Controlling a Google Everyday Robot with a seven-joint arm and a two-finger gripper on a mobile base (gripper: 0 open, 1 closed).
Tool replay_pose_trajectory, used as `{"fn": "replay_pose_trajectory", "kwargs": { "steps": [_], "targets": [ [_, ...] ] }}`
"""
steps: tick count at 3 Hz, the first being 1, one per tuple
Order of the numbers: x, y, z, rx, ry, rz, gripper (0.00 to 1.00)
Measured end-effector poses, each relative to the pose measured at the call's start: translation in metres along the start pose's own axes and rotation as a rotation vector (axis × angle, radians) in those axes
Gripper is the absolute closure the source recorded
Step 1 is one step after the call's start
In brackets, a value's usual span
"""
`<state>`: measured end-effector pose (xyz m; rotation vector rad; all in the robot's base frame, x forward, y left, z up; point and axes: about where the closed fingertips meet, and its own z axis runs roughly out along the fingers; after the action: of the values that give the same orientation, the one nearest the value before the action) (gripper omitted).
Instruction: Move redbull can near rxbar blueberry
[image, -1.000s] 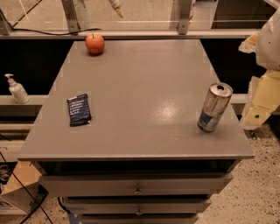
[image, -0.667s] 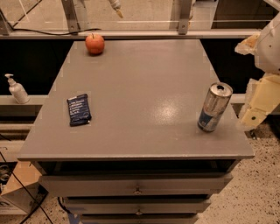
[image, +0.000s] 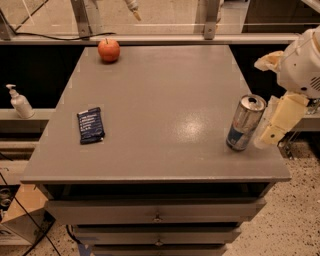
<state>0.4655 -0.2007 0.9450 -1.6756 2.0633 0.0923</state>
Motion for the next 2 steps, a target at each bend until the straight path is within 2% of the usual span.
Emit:
{"fn": "replay_pose_trajectory", "kwargs": {
  "steps": [1, 2],
  "targets": [
    [0.004, -0.006, 0.023, -0.033, -0.020, 0.009, 0.00],
    [0.009, -0.010, 0.037, -0.060, -0.047, 0.027, 0.16]
  ]
}}
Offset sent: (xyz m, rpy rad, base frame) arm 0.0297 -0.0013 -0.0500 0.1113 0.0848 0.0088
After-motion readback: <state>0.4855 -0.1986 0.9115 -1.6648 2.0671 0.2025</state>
